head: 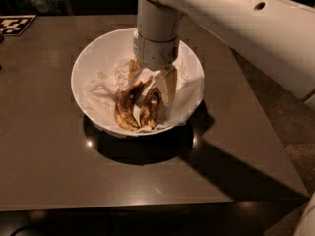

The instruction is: Pick banana from white bowl

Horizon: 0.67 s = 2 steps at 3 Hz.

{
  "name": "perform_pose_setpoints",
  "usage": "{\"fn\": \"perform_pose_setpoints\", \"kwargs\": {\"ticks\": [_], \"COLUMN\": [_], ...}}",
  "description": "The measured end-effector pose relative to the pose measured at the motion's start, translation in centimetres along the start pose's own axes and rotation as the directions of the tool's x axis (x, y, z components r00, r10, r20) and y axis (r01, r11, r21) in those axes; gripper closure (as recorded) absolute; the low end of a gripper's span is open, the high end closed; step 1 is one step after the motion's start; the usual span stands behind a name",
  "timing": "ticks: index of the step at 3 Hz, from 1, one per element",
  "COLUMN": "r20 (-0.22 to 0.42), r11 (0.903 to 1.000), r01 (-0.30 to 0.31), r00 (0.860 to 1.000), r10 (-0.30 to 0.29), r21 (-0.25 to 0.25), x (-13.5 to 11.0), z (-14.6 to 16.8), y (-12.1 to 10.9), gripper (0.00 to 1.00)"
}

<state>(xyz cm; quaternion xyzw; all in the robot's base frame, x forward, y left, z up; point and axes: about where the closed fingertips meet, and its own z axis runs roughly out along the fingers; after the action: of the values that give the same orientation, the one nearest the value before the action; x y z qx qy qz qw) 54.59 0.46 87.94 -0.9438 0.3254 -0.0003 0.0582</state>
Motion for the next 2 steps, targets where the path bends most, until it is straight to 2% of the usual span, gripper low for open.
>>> {"fn": "perform_pose_setpoints", "kwargs": {"ticks": [1,2], "r20": [0.006,0.018], "r11": [0.9999,0.9995], "r01": [-0.004,-0.009], "r00": [1.000,1.000], "r10": [0.004,0.010], "r21": [-0.012,-0.029], "x": [0.30,0.66], "z": [0.53,1.35], "y": [0.24,0.32], "gripper": [0.42,0.43]}}
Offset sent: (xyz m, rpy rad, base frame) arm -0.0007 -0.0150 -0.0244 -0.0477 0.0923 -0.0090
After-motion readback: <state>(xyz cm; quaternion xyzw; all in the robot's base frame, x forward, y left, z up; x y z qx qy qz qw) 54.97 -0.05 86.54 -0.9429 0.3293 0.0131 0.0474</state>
